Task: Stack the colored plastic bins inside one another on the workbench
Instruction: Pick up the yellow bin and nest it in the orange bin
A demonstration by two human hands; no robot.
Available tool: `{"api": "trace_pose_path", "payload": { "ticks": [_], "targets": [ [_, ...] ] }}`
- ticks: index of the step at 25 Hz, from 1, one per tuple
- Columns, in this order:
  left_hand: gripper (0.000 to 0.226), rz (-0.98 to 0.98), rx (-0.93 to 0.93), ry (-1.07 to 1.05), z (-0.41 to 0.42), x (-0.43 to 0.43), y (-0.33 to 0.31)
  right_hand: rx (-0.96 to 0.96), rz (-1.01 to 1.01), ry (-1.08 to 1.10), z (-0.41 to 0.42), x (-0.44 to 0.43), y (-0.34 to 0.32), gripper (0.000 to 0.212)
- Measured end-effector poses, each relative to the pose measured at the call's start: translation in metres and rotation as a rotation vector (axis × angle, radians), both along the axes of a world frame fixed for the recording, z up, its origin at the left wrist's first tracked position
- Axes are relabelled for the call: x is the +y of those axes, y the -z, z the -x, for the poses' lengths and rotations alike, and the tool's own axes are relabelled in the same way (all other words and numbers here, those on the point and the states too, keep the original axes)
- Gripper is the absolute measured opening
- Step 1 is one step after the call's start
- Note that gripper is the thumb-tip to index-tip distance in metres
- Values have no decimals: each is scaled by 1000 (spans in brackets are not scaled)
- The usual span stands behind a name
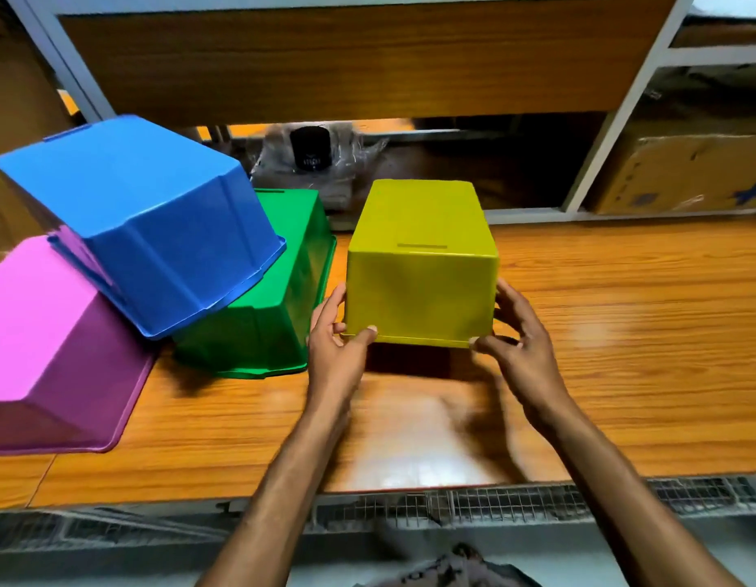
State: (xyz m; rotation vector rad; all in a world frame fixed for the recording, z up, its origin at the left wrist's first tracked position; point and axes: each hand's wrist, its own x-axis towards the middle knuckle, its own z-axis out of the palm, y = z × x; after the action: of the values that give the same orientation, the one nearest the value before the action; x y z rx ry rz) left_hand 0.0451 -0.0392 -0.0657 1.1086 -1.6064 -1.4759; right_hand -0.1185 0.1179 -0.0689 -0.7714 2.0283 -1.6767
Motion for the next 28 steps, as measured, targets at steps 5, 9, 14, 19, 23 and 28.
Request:
{"api": "trace_pose_path", "payload": {
  "ticks": [5,9,14,19,23,28],
  "targets": [
    [81,233,155,121,19,-1,-60,124,181,-22,38,8,-72,73],
    [81,286,212,219,27,-7,-78,164,232,5,58,11,-89,74],
    [68,269,261,217,36,-10,-81,166,231,15,72,11,-84,69],
    [57,282,319,100,44,-10,-82,155,216,-33,68,14,-86,84],
    [56,332,393,48,47,-19,-105,284,263,28,73,17,-110,62],
    [59,298,350,117,58,-40,-117,318,362,214,86,5,-122,33]
  ]
}}
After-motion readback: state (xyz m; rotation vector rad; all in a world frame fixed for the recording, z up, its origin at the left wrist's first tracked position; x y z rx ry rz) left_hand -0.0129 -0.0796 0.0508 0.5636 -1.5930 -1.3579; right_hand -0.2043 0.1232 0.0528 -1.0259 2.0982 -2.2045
